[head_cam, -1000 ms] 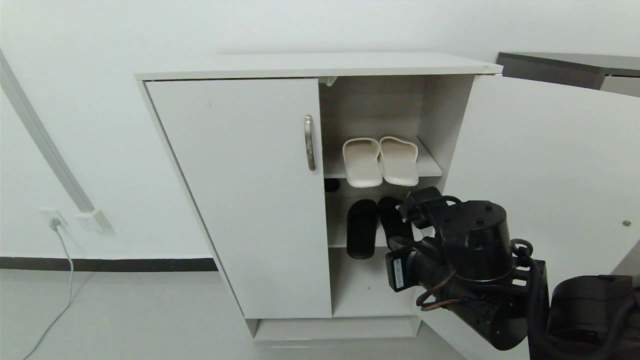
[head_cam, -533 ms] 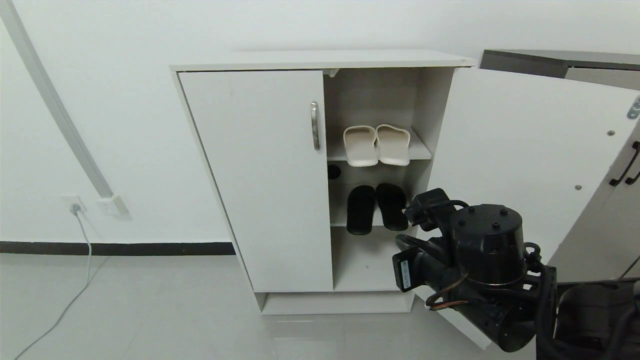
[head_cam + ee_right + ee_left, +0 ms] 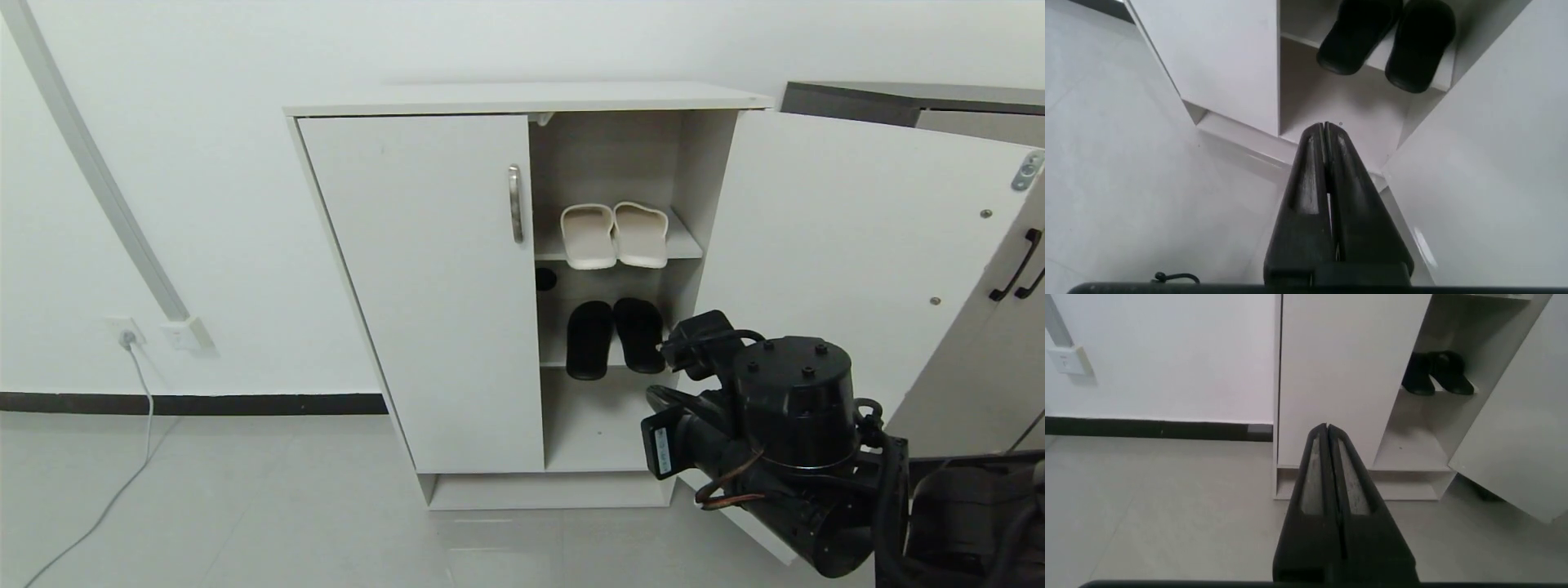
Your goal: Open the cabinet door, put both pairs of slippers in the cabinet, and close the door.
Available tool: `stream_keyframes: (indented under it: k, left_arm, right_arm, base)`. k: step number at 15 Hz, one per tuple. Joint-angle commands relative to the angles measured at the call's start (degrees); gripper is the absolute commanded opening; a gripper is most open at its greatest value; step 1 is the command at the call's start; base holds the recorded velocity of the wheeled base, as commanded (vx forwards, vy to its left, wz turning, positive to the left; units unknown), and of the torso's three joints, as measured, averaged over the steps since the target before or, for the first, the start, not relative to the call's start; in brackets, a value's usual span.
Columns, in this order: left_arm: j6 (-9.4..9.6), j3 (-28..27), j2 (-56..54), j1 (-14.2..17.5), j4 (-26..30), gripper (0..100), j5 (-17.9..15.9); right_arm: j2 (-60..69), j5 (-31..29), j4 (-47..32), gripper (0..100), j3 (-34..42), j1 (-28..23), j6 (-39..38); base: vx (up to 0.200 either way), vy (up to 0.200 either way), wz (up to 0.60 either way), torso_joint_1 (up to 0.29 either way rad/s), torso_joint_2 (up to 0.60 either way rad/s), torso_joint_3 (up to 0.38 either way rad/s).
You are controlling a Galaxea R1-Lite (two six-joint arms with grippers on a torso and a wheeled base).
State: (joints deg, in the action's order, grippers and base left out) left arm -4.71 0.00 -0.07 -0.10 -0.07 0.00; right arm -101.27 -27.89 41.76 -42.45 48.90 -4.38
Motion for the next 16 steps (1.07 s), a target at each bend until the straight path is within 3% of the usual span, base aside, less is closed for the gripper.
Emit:
stream_keyframes:
  k: [1, 6, 16]
  left_arm:
    - [-0.04, 0.0, 0.07, 0.01, -0.01, 0, 0.0]
    - [-0.04, 0.0, 0.07, 0.01, -0.01, 0, 0.0]
    - [-0.04, 0.0, 0.07, 0.01, -0.01, 0, 0.0]
  right_arm:
    - [-0.25, -0.06, 0.07, 0, 0.0, -0.38, -0.02]
    - [-0.07, -0.15, 0.51, 0, -0.18, -0.73, 0.07]
    - [0.02, -0.32, 0.51, 0, -0.09, -1.0, 0.16]
  base:
    - [0.0, 0.0, 0.0, 0.0, 0.0, 0.0]
    - [0.0, 0.0, 0.0, 0.001, -0.04, -0.047]
    - [0.0, 0.0, 0.0, 0.065, -0.41, -0.351]
